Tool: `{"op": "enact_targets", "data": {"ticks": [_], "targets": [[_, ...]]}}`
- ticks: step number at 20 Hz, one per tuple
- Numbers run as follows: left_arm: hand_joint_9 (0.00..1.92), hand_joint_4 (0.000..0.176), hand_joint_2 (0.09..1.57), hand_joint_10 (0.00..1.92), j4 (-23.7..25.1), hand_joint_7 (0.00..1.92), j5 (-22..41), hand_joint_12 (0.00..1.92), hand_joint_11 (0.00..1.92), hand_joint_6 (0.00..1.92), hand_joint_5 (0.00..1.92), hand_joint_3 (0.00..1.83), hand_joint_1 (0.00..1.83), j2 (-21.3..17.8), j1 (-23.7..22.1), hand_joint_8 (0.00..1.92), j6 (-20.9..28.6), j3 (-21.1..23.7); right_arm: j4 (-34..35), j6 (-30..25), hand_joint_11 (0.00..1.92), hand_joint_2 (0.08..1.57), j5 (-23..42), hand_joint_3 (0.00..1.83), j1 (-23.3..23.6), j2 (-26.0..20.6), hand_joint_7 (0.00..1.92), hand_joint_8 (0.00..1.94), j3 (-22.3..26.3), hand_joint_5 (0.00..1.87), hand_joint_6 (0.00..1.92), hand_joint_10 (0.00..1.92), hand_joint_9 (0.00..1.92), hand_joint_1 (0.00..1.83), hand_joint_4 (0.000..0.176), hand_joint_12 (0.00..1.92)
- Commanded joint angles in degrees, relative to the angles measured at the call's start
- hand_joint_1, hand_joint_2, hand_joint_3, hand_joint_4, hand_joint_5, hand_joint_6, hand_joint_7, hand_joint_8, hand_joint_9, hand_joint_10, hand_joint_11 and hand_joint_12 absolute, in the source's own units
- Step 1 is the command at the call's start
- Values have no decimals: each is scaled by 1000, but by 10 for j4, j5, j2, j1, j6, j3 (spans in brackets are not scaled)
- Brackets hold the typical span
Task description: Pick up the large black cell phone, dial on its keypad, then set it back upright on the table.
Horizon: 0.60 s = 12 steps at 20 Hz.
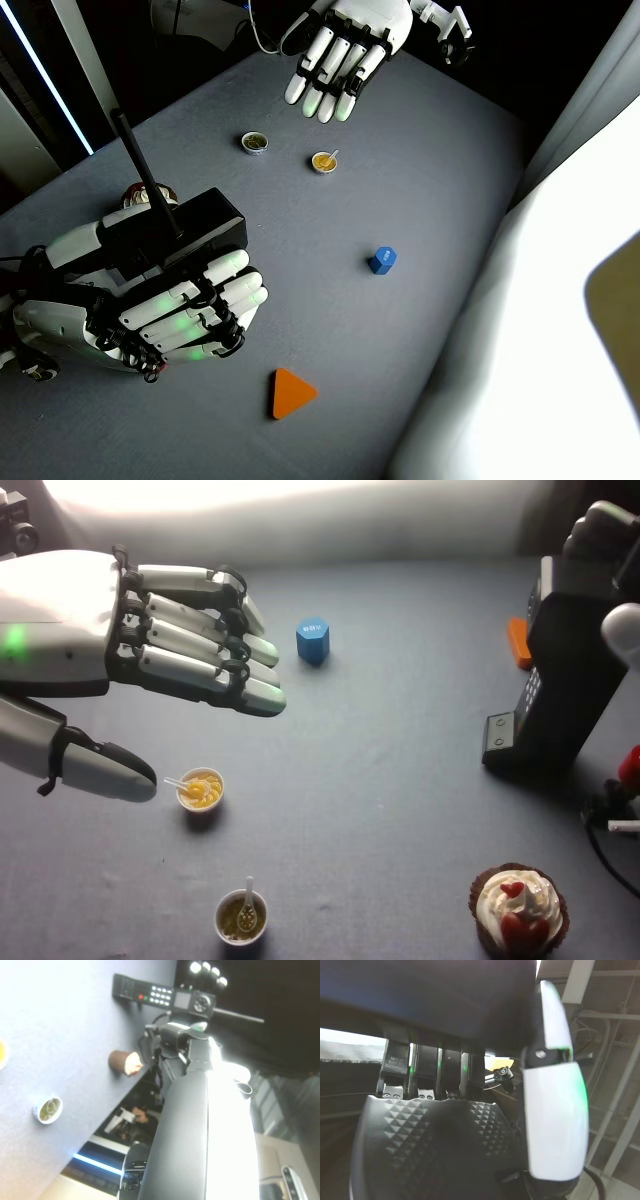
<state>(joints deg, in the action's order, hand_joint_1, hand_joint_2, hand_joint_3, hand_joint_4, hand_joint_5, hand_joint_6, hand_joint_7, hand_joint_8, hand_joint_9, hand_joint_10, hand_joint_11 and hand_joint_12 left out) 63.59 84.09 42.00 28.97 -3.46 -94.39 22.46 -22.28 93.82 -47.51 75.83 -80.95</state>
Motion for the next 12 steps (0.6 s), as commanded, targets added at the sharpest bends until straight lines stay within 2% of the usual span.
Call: {"op": "enact_targets", "data": {"ticks": [1, 2, 3, 4, 5, 6, 8, 11, 12], "targets": [[446, 0, 1306, 5, -57, 473, 53, 969, 0, 1, 361, 0, 0, 0, -9, 1, 3, -3, -2, -8, 178, 1062, 72, 6, -2, -5, 504, 0, -3, 520, 0, 0, 473, 792, 0, 1002], [446, 0, 1306, 5, -59, 473, 58, 969, 0, 1, 361, 0, 0, 2, -5, 1, 3, -6, -2, -8, 178, 1062, 72, 6, -2, -5, 504, 0, -3, 520, 0, 0, 473, 792, 0, 1002], [436, 0, 1298, 3, -63, 464, 68, 889, 0, 1, 355, 0, 0, 4, 0, 2, 4, -12, -1, -8, 136, 1043, 72, 0, -2, -5, 457, 0, -4, 456, 0, 0, 417, 683, 0, 1031], [444, 0, 1304, 6, -67, 481, 76, 892, 0, 2, 359, 0, 0, 6, 3, 7, 8, -17, -1, -8, 26, 1001, 72, 0, -2, -5, 338, 0, -4, 344, 0, 0, 272, 641, 0, 960], [435, 0, 1305, 1, -68, 480, 87, 892, 0, 0, 354, 0, 0, 8, 6, 5, 15, -23, -1, -8, 0, 990, 72, 0, -2, -5, 258, 0, -4, 271, 0, 0, 199, 582, 0, 894], [444, 0, 1303, 5, -70, 475, 94, 892, 0, 2, 357, 0, 0, 9, 10, 2, 18, -27, -1, -8, 0, 958, 72, 0, -2, -5, 222, 1, -4, 255, 2, 0, 172, 576, 0, 842], [466, 0, 1299, 10, -76, 480, 109, 932, 0, 1, 359, 0, 0, 12, 21, 2, 19, -37, -1, -8, 0, 946, 72, 0, -2, -5, 110, 3, -4, 150, 2, 2, 82, 486, 7, 580], [489, 0, 1310, 15, -78, 496, 119, 962, 0, 3, 368, 3, 0, 15, 27, 6, 19, -47, -1, -8, 0, 890, 72, 0, -2, -5, 56, 0, -4, 73, 0, 0, 37, 492, 28, 431], [488, 0, 1314, 13, -78, 495, 126, 970, 0, 2, 366, 4, 0, 15, 27, 5, 19, -50, -1, -8, 0, 873, 72, 0, -1, -5, 46, 0, -4, 60, 0, 1, 9, 580, 15, 274]]}}
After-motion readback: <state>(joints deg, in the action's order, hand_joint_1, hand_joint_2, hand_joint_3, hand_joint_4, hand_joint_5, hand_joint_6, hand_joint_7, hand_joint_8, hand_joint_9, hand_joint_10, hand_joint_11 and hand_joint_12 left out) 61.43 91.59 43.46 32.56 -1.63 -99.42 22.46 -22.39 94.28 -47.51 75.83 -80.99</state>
